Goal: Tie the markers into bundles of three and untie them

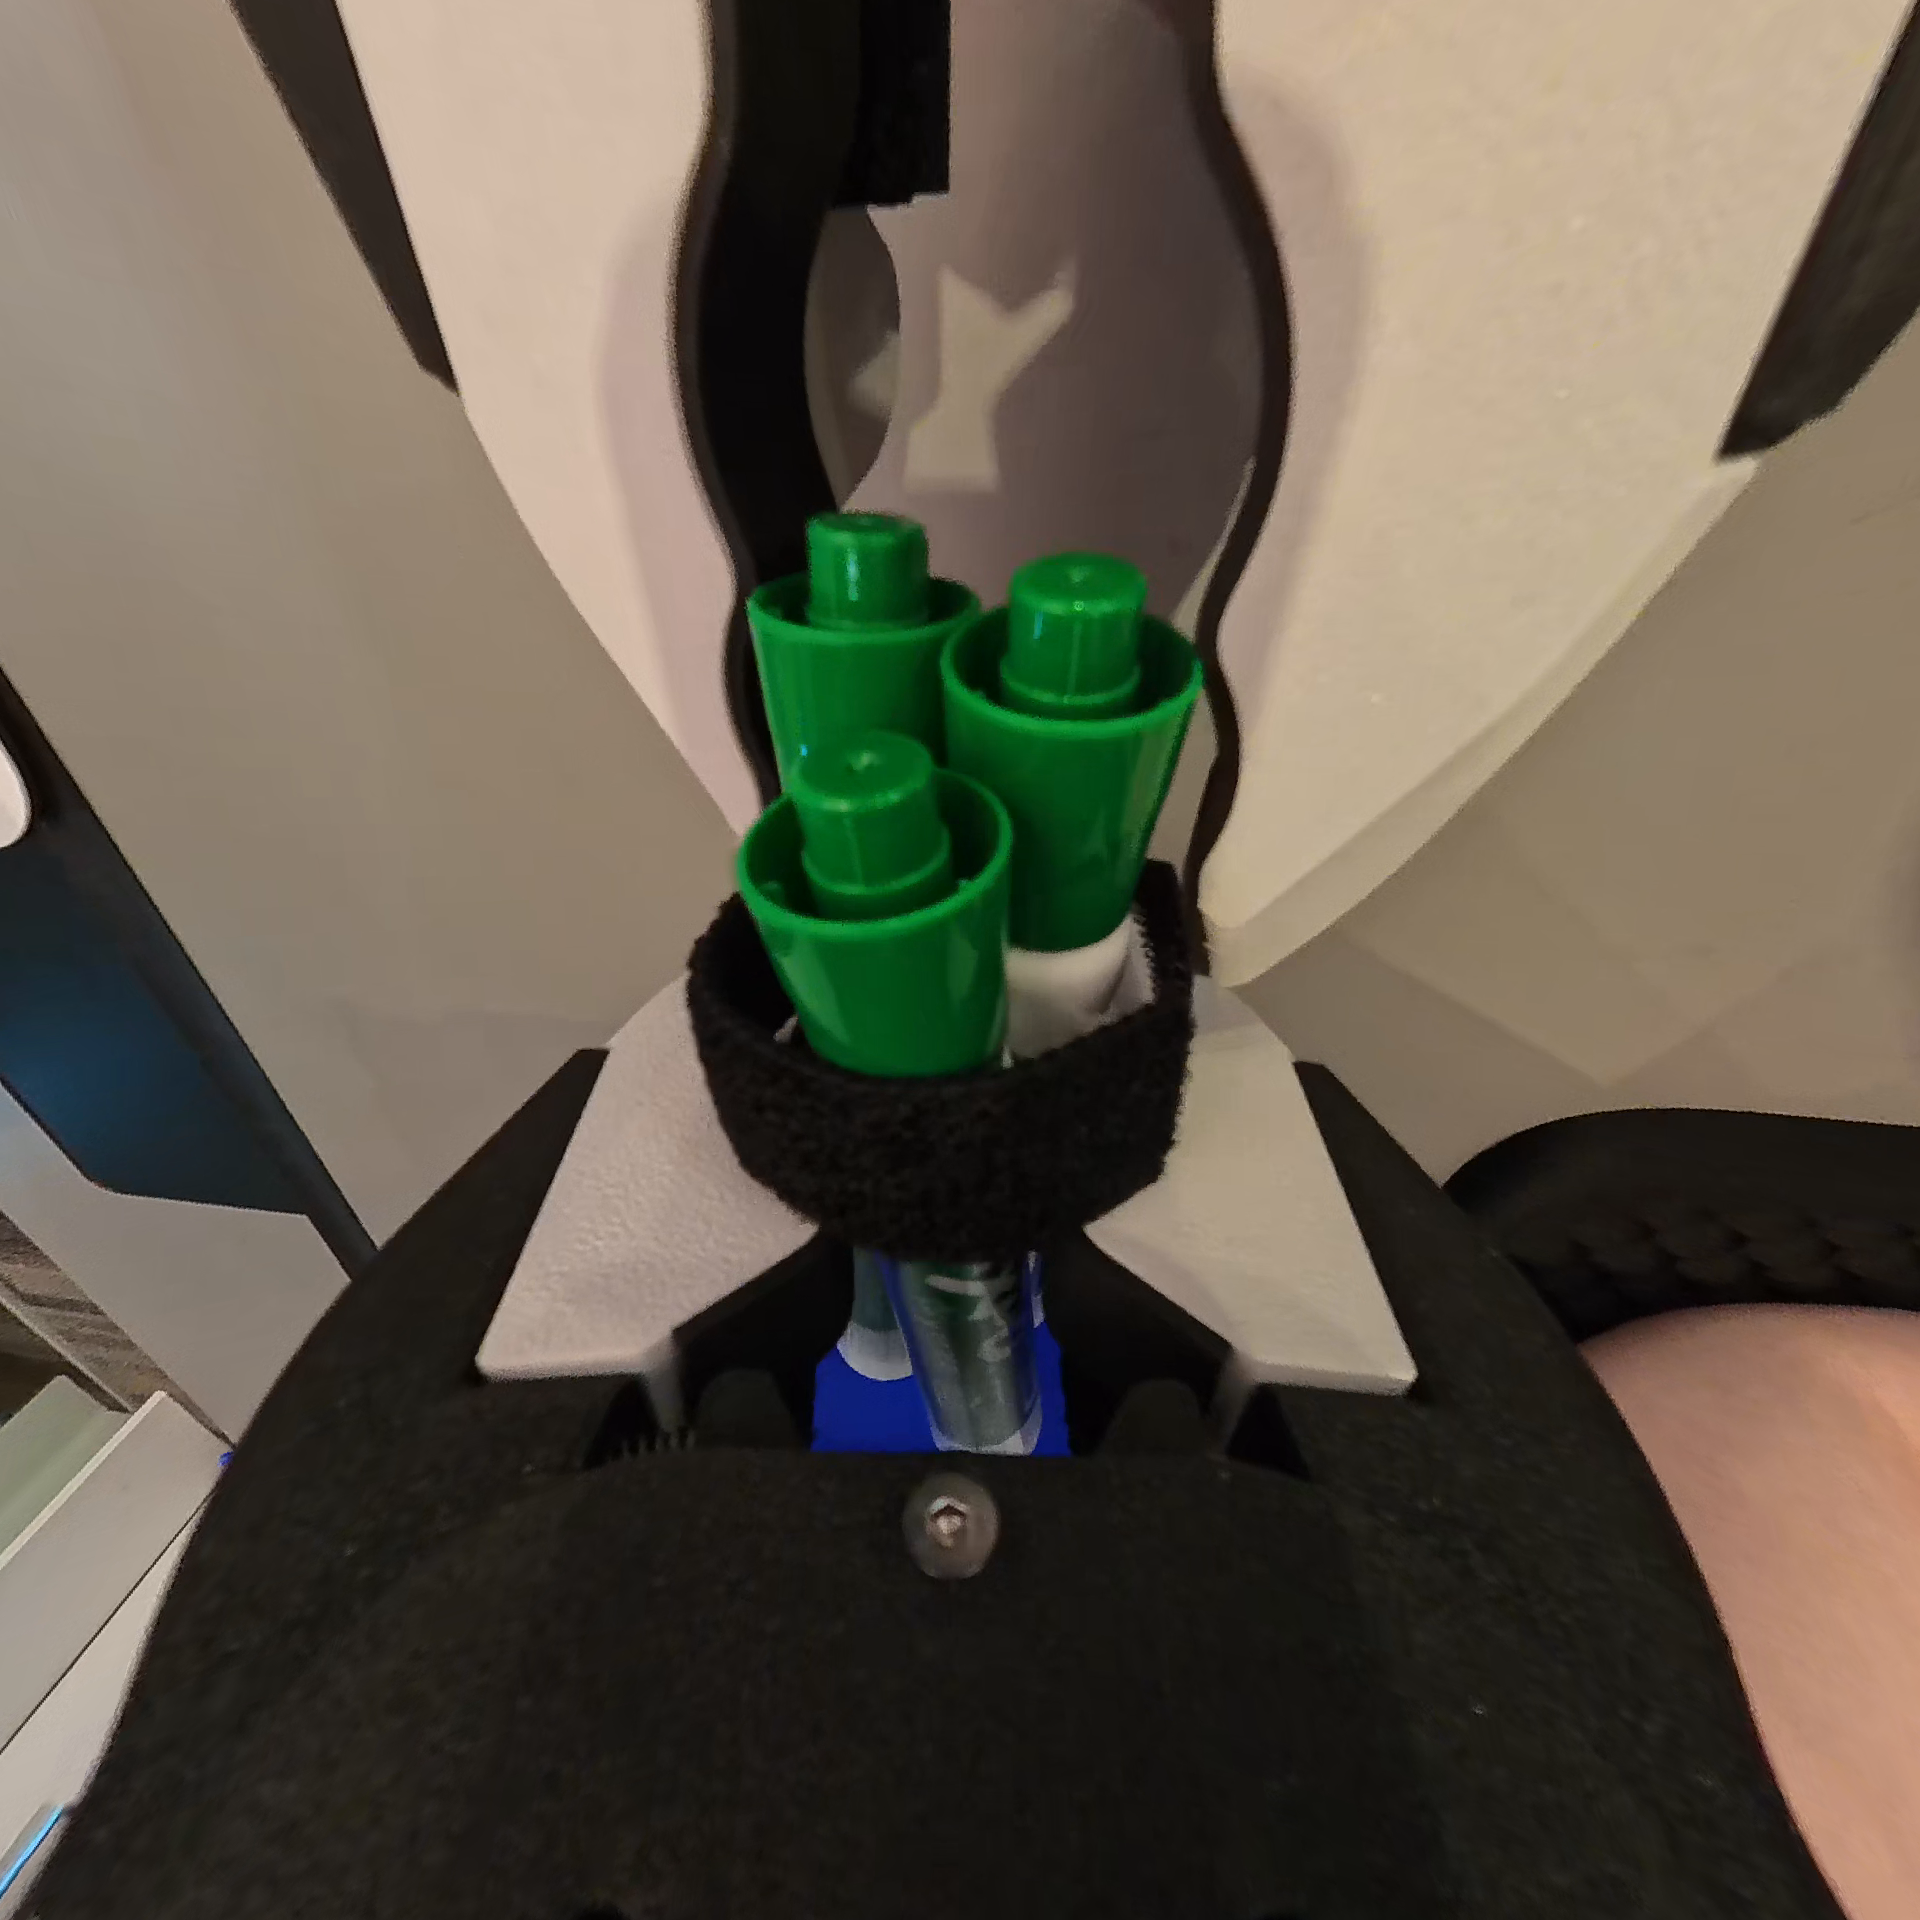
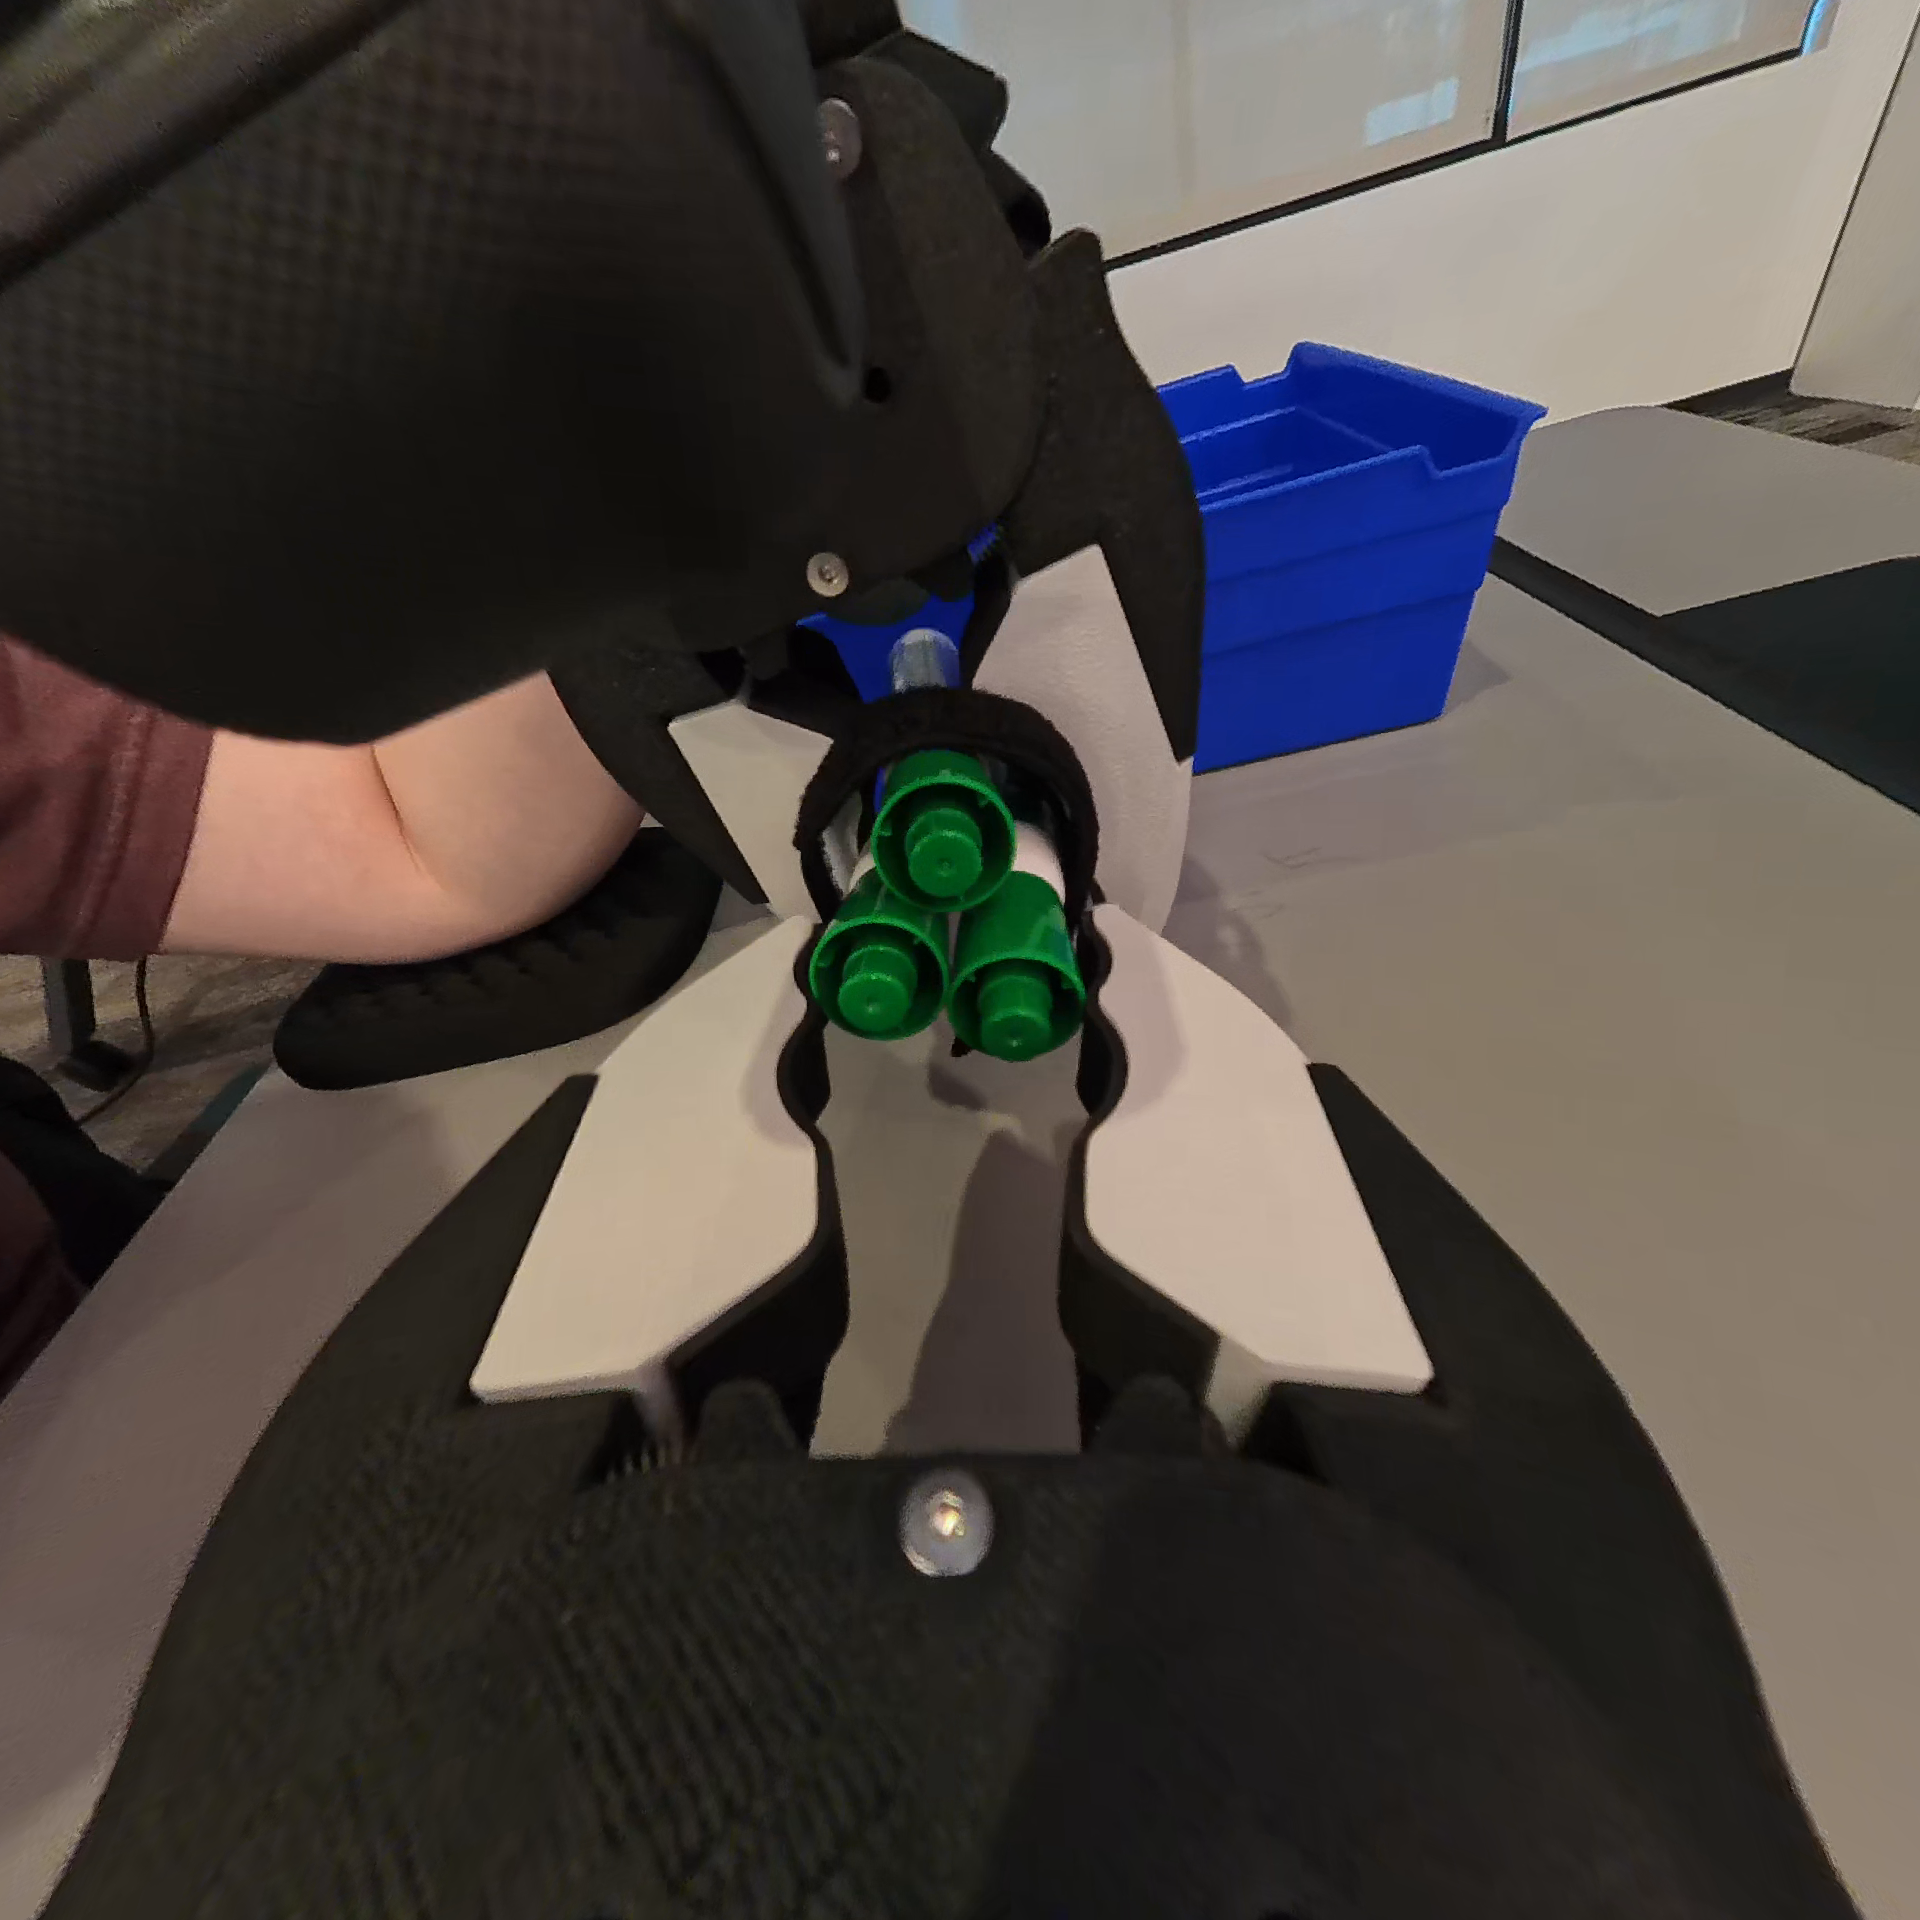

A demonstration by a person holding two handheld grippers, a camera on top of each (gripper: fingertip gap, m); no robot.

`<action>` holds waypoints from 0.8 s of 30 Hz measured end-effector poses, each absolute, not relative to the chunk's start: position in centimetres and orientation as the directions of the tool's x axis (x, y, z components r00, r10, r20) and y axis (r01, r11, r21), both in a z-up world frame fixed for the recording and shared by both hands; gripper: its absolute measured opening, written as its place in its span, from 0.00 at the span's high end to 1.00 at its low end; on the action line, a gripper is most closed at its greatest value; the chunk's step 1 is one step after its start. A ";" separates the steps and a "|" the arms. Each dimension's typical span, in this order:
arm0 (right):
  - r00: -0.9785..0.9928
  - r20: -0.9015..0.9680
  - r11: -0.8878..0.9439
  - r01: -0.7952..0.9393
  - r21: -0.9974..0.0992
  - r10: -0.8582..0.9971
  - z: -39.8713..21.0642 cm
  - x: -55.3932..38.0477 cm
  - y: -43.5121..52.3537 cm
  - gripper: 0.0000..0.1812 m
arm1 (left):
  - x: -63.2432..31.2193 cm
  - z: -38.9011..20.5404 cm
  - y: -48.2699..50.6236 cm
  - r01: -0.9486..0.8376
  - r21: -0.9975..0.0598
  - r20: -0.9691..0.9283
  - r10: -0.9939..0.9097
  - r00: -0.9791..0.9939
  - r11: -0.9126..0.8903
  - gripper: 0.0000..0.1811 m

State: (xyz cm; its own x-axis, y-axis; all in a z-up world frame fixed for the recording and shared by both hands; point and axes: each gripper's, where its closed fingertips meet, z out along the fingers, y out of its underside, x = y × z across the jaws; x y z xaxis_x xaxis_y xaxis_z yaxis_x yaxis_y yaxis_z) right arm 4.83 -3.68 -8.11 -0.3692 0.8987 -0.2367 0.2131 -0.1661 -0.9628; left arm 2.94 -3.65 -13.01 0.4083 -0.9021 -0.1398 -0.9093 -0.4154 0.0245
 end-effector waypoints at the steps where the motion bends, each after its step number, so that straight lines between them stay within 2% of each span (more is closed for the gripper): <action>1: -0.370 -0.228 -0.156 0.214 -0.964 0.900 -8.2 4.8 -3.7 0.75 | 2.9 -13.1 -3.7 -0.909 0.028 -0.138 -0.902 0.409 -0.416 0.78; 5: -0.371 -0.156 -0.089 0.190 -0.978 0.915 -8.4 5.0 -3.6 0.77 | 3.2 -13.0 -3.8 -0.911 0.020 -0.124 -0.906 0.406 -0.411 0.78; 7: -0.371 -0.111 -0.050 0.171 -0.984 0.922 -8.4 5.2 -3.5 0.89 | 3.8 -12.8 -4.2 -0.919 -0.006 -0.098 -0.914 0.394 -0.395 0.78; 9: -0.398 -0.101 -0.048 0.142 -0.989 0.912 -8.0 5.5 -3.6 0.88 | 4.4 -12.5 -4.5 -0.920 -0.033 -0.077 -0.917 0.392 -0.390 0.78; 11: -0.431 -0.140 -0.084 0.146 -0.986 0.892 -7.8 5.6 -4.0 0.83 | 4.1 -12.4 -4.3 -0.920 -0.024 -0.099 -0.915 0.391 -0.390 0.78; 14: -0.422 -0.131 -0.077 0.144 -0.987 0.897 -8.0 5.5 -4.0 0.82 | 4.0 -12.6 -4.2 -0.921 -0.018 -0.097 -0.916 0.390 -0.390 0.78; 18: -0.458 -0.163 -0.114 0.134 -0.984 0.874 -7.6 5.6 -4.5 0.66 | 3.4 -12.5 -3.6 -0.918 0.000 -0.144 -0.908 0.393 -0.398 0.78; 22: -0.503 -0.312 -0.279 0.141 -0.950 0.806 -6.6 5.6 -4.8 0.51 | 2.7 -12.6 -2.8 -0.907 0.020 -0.193 -0.892 0.410 -0.421 0.78; 24: -0.499 -0.409 -0.380 0.165 -0.910 0.764 -6.3 5.4 -4.4 0.50 | 2.4 -12.6 -2.5 -0.901 0.032 -0.212 -0.884 0.416 -0.432 0.78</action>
